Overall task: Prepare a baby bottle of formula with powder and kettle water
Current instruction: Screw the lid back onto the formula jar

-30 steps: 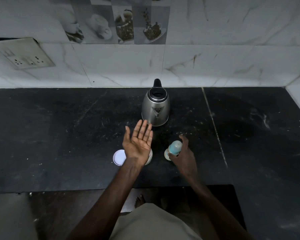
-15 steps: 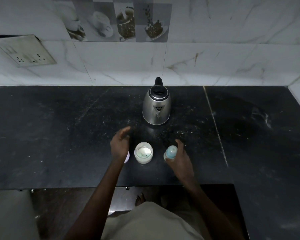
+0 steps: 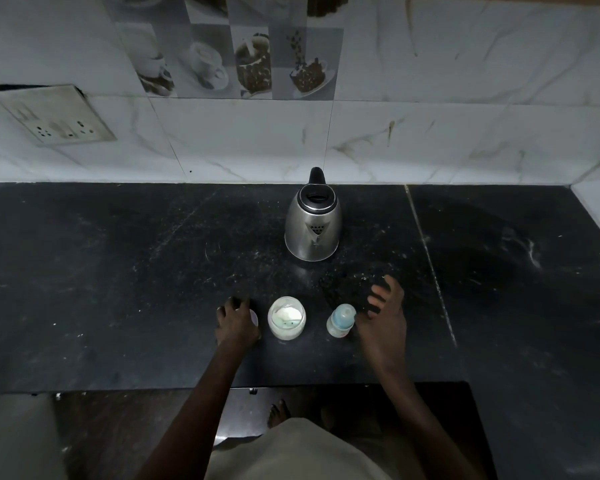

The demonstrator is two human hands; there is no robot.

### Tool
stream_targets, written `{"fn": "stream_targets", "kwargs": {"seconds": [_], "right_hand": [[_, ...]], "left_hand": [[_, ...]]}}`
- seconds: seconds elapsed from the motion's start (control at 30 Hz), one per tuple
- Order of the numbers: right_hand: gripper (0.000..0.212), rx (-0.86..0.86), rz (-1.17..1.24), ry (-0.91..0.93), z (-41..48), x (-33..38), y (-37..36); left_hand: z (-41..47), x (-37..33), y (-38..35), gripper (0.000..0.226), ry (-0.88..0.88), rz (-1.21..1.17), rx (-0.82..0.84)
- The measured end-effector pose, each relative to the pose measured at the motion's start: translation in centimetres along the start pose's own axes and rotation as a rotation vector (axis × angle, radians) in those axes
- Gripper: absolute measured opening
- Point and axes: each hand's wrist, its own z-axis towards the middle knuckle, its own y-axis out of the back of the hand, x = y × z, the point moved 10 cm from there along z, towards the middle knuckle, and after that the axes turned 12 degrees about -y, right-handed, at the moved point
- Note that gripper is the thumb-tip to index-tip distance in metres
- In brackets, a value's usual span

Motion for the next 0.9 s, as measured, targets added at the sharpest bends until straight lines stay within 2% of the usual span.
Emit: {"fn": "stream_targets", "kwargs": {"seconds": [0.23,0.3,0.4,0.47,0.53,0.6,0.67,0.73,0.8,0.9], "right_hand": [[0.077,-0.042,0.13,0.098,-0.3,3.9,1.3],[0.073,-0.027,0.136,0.129,-0.5,4.9,0.8],[0.062,0.02,0.12,0.167,-0.6,6.1,-0.8],[0.051,0.091,0.083,0.212,-0.5,7.3,-2.7],[0.039,0.185,0.013,0.302,-0.6,9.0,-5.0],[0.034,0.325,-0.052,0.314,-0.5,10.0,-7.8],[0.05,0.51,-0.137,0.248,-0.3,10.1,-10.5],[0.065,0.629,-0.294,0.274,-0.6,10.1,-12.3],[0.071,0.654,-0.454,0.355,-0.7,9.8,-13.1],[0.074,0.645,-0.568,0.357,-0.5,8.6,-13.6]], "left_hand": [[-0.2,0.4,0.6,0.068,-0.032,-0.023,-0.146],[-0.6,0.0,2.1,0.065,-0.045,-0.086,-0.281],[-1.7,-2.0,6.3,0.074,-0.077,-0.172,-0.525],[-2.8,-4.0,9.6,0.073,-0.138,-0.238,-0.694],[-3.5,-6.0,11.4,0.069,-0.225,-0.379,-0.788],[-4.2,-8.3,11.9,0.066,-0.361,-0.493,-0.803],[-5.1,-10.6,11.4,0.06,-0.511,-0.514,-0.78],[-5.7,-11.8,10.1,0.056,-0.598,-0.536,-0.726],[-5.8,-11.6,9.0,0.058,-0.629,-0.588,-0.689],[-5.8,-10.5,7.7,0.064,-0.642,-0.614,-0.648]]}}
